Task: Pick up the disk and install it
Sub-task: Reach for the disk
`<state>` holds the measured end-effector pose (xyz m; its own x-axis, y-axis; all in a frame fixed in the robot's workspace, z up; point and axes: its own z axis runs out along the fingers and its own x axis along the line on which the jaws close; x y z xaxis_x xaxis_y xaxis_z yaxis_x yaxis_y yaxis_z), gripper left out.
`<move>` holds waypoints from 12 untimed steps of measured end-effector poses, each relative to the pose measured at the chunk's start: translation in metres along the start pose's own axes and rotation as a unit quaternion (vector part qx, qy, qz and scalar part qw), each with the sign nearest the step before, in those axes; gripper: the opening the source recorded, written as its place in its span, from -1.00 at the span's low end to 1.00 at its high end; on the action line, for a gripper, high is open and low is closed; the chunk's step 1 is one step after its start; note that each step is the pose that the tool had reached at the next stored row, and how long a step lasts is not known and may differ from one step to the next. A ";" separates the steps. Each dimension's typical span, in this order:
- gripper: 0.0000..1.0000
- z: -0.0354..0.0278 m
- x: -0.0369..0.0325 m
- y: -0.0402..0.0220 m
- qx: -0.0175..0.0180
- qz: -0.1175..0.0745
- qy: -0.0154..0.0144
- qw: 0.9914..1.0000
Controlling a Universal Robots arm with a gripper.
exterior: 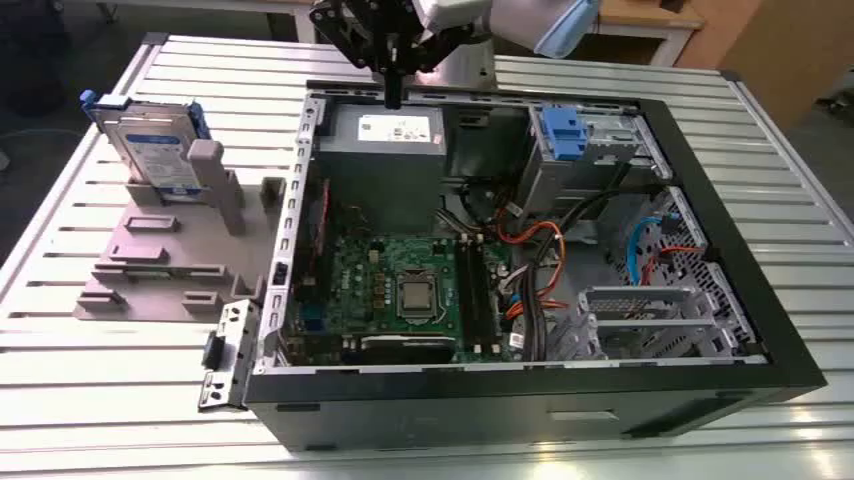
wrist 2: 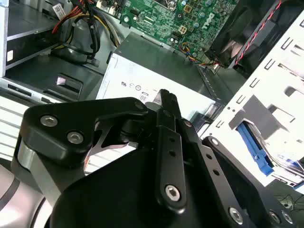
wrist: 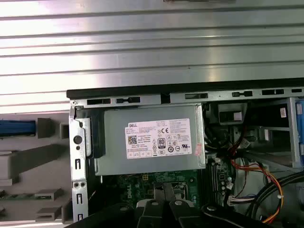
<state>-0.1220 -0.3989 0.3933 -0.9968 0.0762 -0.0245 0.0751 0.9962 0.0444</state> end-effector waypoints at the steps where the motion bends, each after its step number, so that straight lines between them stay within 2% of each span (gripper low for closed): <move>1: -0.79 0.0000 0.0000 0.0000 0.000 0.000 0.000 1.000; 12: -0.79 0.0002 0.0033 -0.0003 0.000 0.000 0.000 1.000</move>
<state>-0.1253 -0.3989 0.3930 -0.9968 0.0762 -0.0245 0.0751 0.9962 0.0444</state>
